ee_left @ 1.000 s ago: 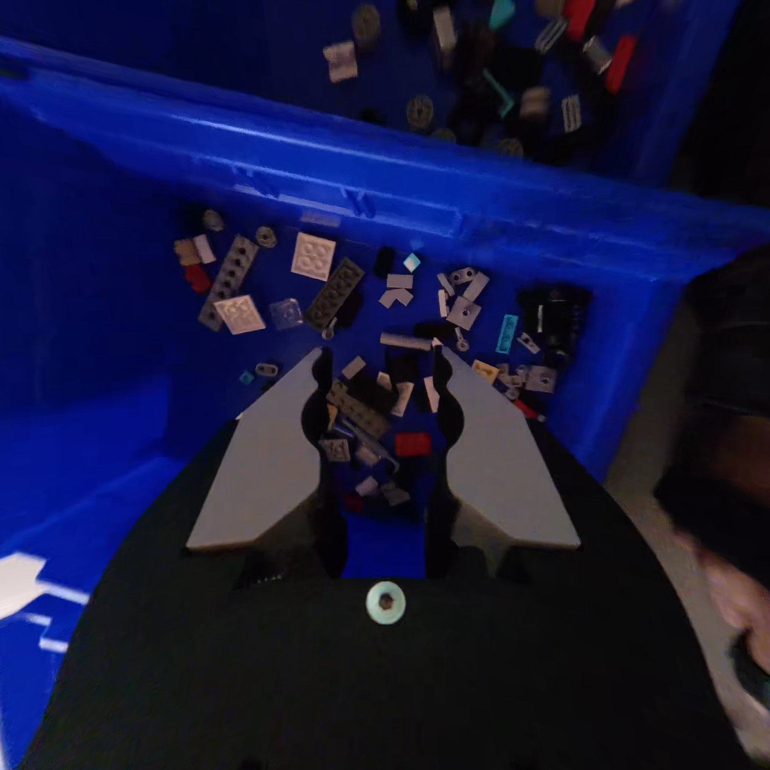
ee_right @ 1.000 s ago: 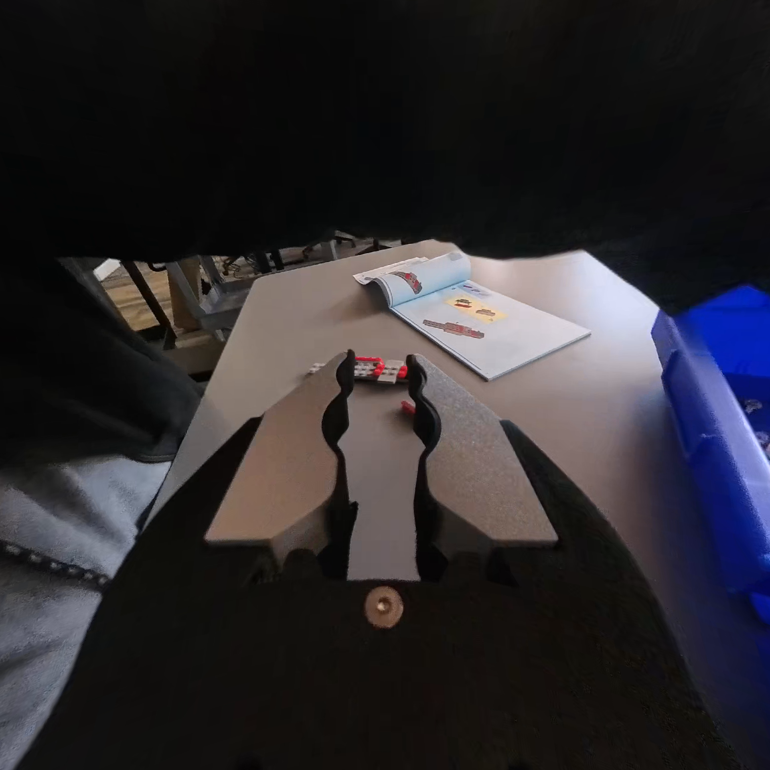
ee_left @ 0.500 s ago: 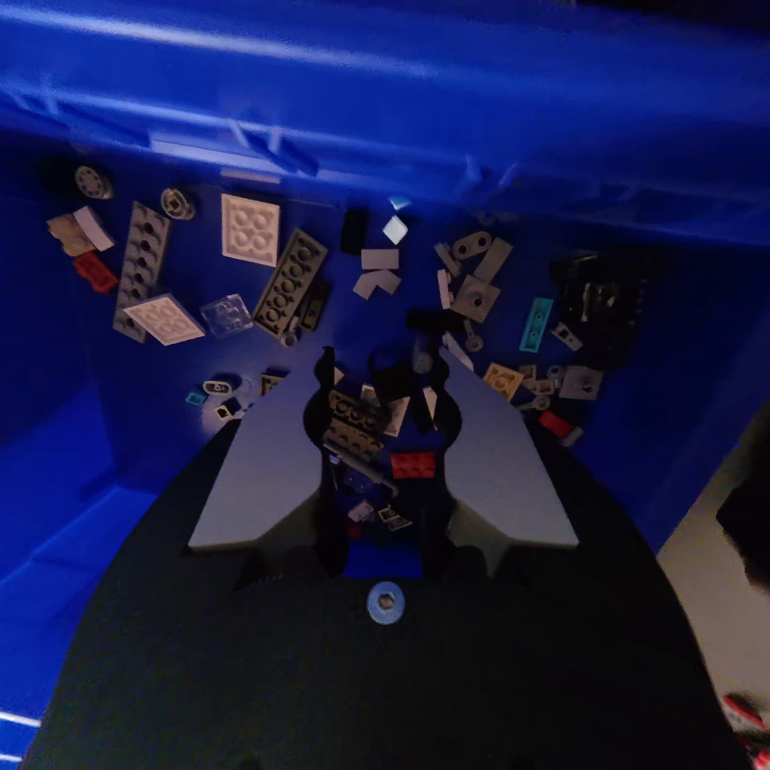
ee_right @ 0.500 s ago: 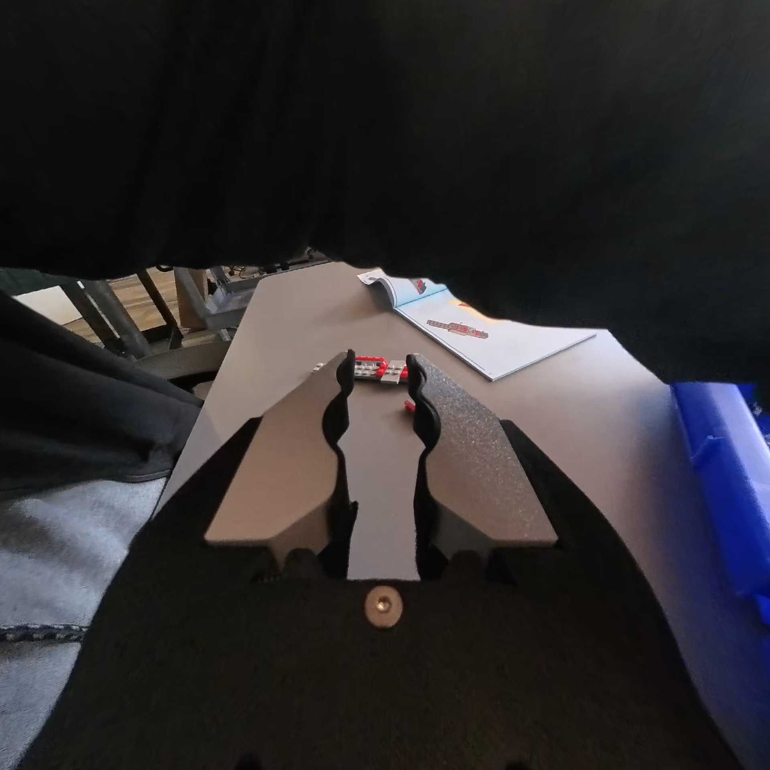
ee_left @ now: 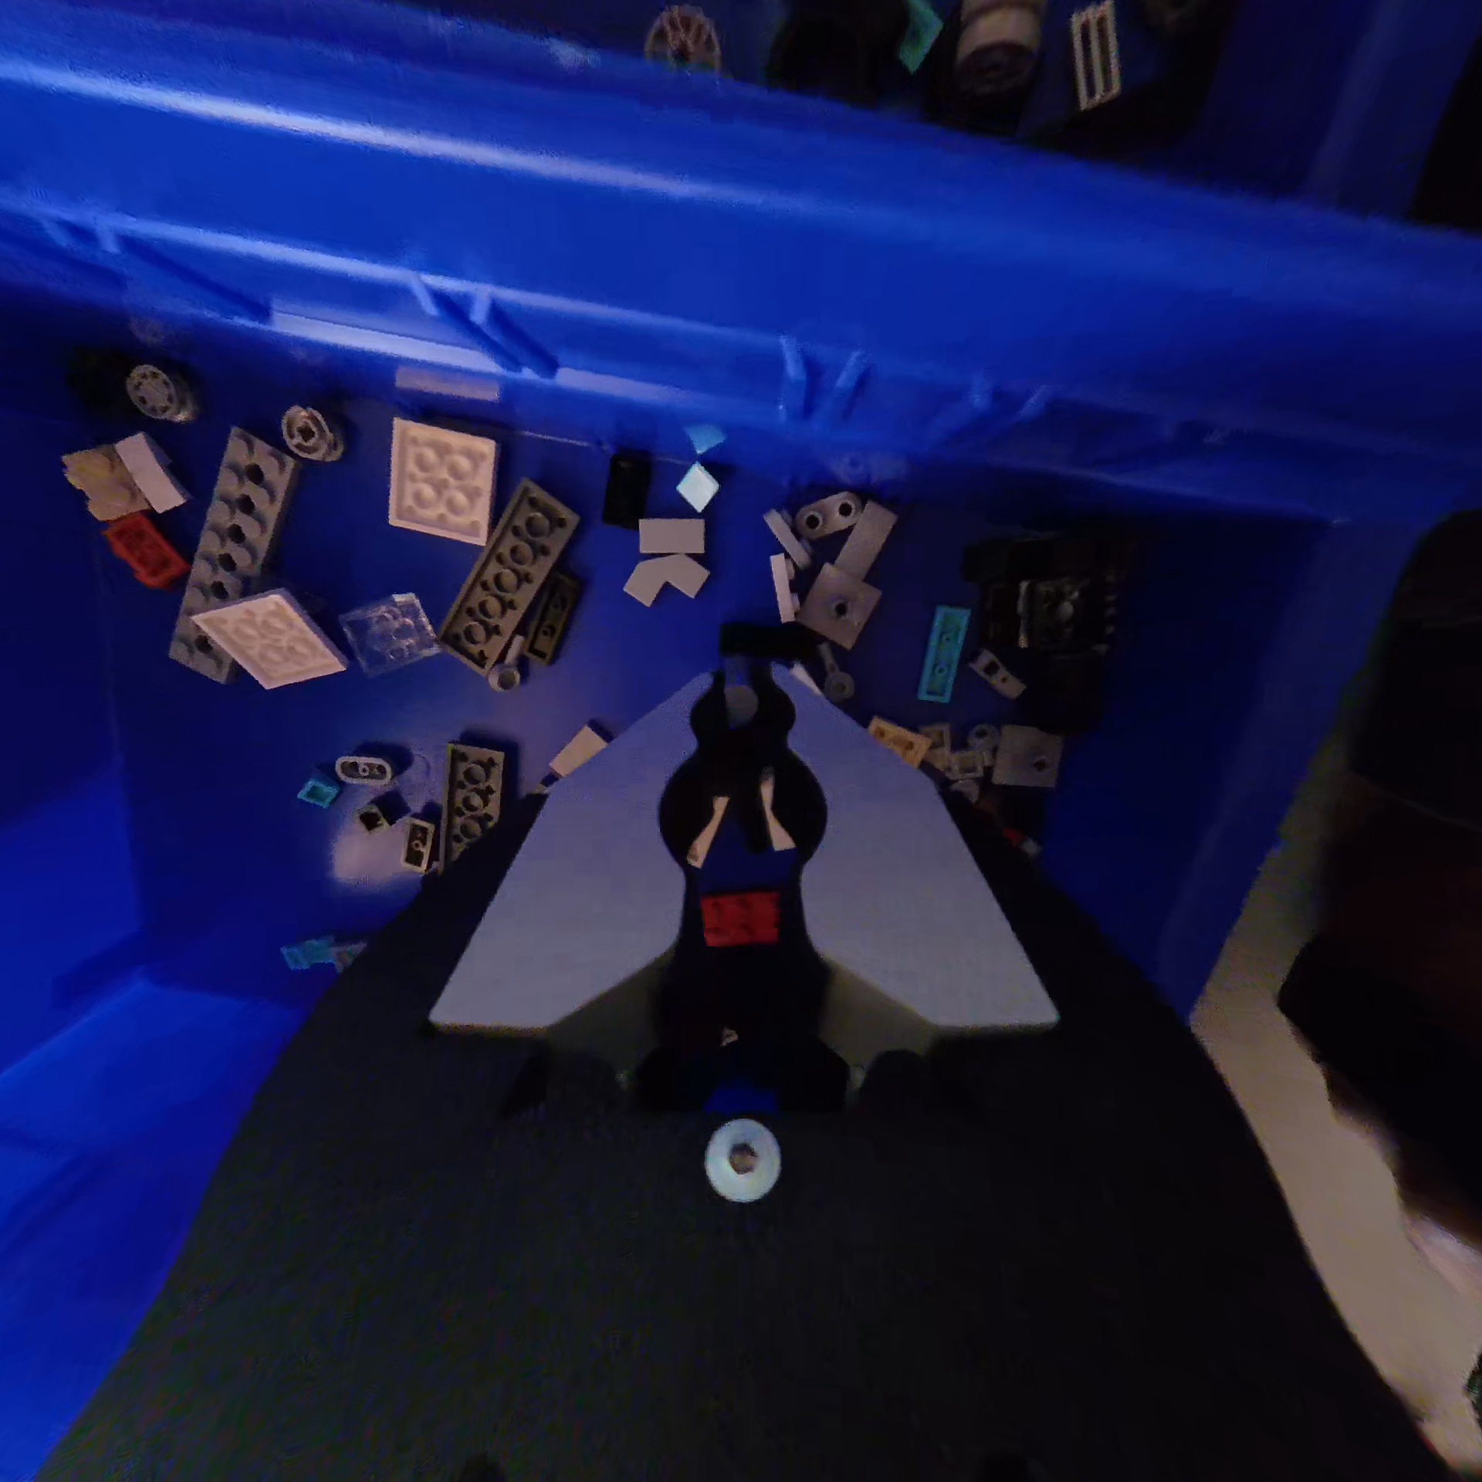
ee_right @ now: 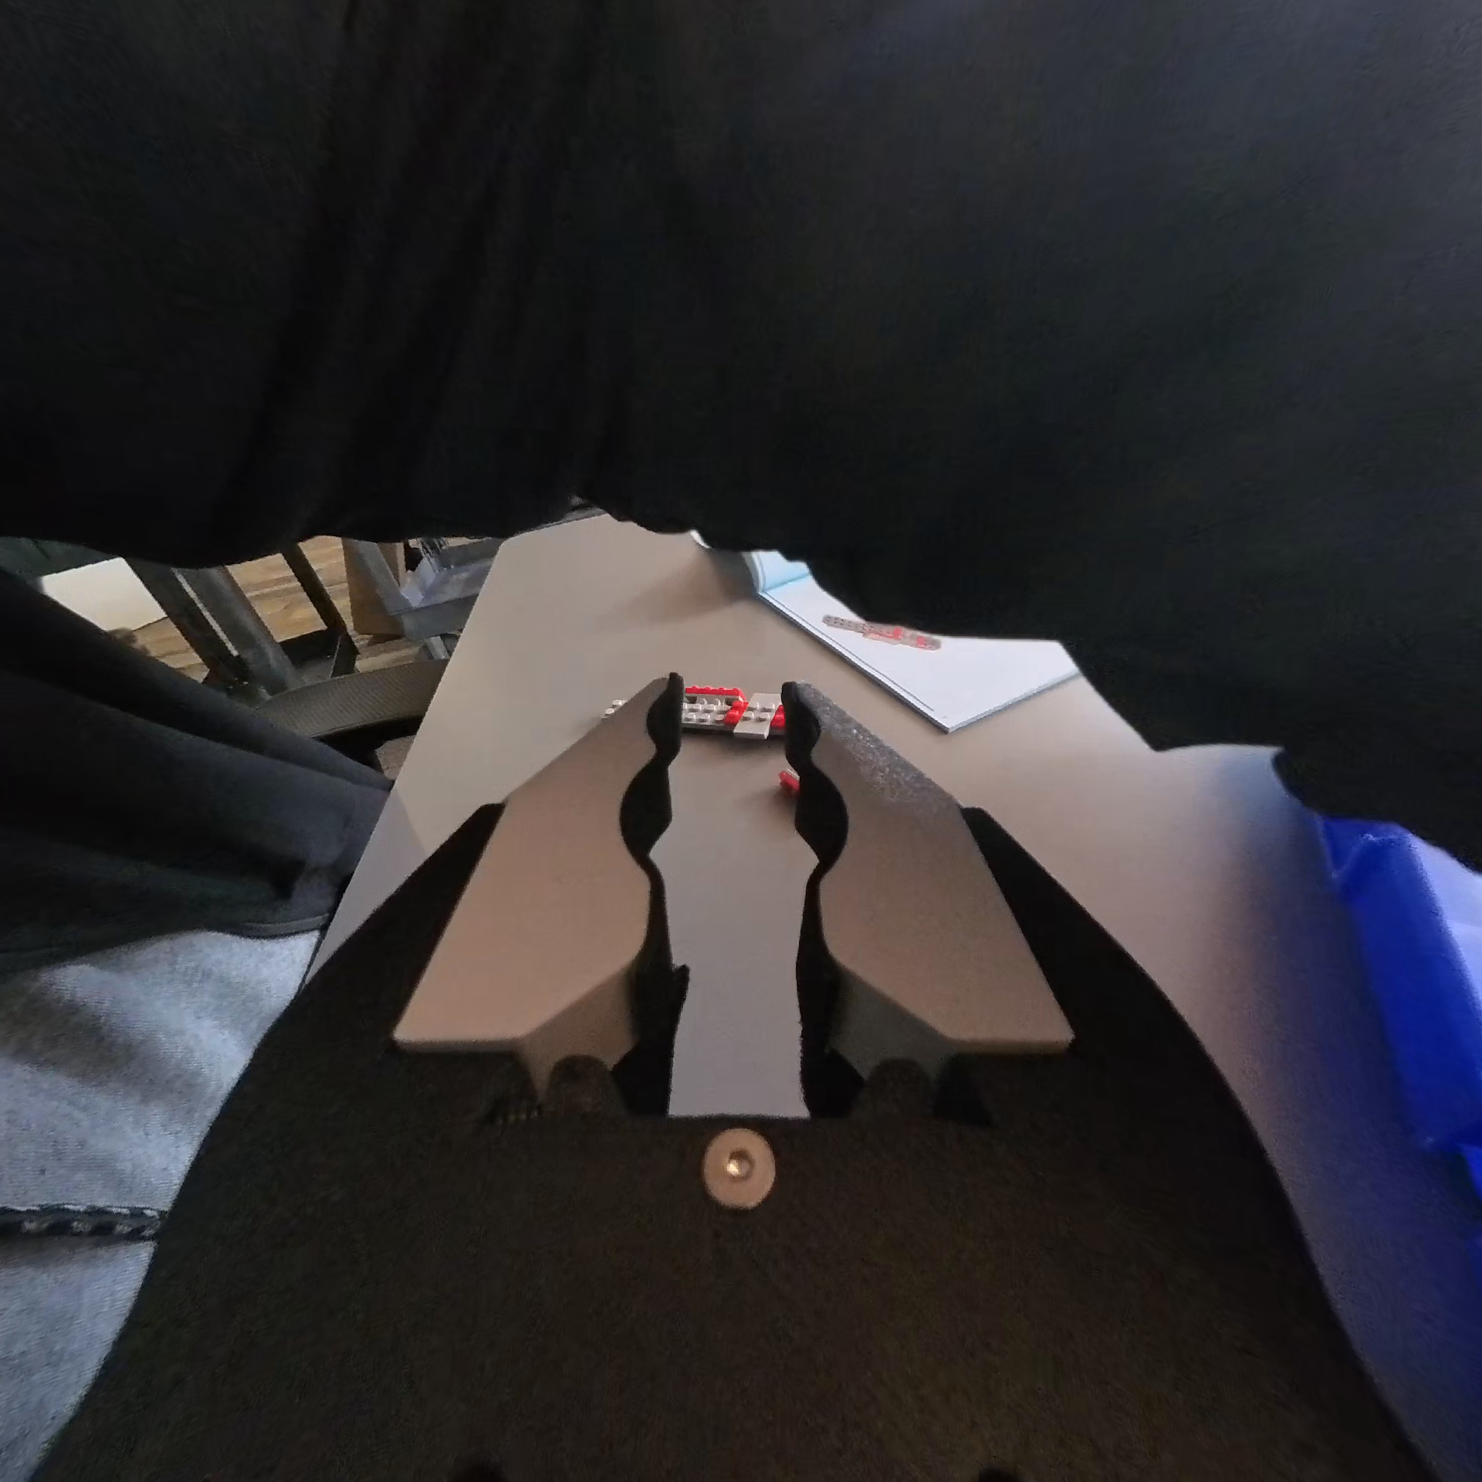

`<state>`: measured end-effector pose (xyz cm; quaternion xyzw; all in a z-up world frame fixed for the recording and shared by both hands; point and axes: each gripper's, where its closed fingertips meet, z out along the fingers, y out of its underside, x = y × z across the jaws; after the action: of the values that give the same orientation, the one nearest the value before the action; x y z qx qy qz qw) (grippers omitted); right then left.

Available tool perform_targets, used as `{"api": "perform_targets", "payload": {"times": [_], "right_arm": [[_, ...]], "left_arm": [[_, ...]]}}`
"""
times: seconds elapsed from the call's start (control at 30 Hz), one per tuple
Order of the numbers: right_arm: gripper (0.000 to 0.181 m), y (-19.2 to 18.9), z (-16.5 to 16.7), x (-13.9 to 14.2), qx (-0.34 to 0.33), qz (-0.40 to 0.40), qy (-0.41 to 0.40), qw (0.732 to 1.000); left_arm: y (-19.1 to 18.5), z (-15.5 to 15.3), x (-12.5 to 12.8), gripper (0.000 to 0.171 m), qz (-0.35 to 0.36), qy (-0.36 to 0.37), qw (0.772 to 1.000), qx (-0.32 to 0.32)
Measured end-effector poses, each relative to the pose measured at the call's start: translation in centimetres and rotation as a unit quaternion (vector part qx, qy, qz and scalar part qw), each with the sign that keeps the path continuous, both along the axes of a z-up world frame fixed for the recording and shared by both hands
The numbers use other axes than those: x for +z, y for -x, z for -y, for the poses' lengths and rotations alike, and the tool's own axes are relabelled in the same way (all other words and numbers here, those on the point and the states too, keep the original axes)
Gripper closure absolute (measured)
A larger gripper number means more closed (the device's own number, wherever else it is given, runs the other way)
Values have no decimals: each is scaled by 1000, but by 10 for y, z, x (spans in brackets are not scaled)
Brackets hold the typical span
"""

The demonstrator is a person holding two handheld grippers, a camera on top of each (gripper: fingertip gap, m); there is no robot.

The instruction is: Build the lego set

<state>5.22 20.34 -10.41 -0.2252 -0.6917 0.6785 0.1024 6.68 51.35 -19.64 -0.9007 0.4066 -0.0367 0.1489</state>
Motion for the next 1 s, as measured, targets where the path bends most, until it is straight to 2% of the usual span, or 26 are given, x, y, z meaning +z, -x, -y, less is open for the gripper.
{"api": "perform_targets", "payload": {"times": [0.13, 0.27, 0.37, 0.47, 0.53, 0.67, 0.77, 0.8, 0.87, 1.0], "right_arm": [[154, 0, -1, 1, -1, 2, 4, 1000], [154, 1, -2, 1, -3, 3, 8, 1000], [154, 2, -4, 2, -6, 6, 13, 1000], [154, 4, -6, 2, -11, 12, 20, 1000], [154, 7, -8, 2, -14, 20, 25, 999], [154, 12, -10, 0, -20, 41, 32, 998], [153, 19, -11, -4, -30, 63, 29, 997], [153, 23, -11, -6, -38, 67, 28, 997], [153, 33, -10, -7, -57, 68, 20, 996], [152, 50, 11, -12, -79, 54, -16, 995]], "left_arm": [[1, -2, 33, 165, 48, -44, 997, 40], [19, 16, 92, 165, 116, -134, 975, 132], [47, 64, 133, 166, 149, -214, 940, 222], [78, 143, 147, 165, 165, -269, 889, 331], [91, 205, 142, 166, 177, -288, 851, 403], [99, 322, 106, 166, 185, -288, 781, 522], [95, 382, 75, 166, 204, -262, 749, 573], [94, 393, 67, 166, 210, -254, 744, 581], [92, 404, 55, 166, 222, -235, 751, 576], [103, 394, 44, 166, 220, -207, 799, 519]]}}
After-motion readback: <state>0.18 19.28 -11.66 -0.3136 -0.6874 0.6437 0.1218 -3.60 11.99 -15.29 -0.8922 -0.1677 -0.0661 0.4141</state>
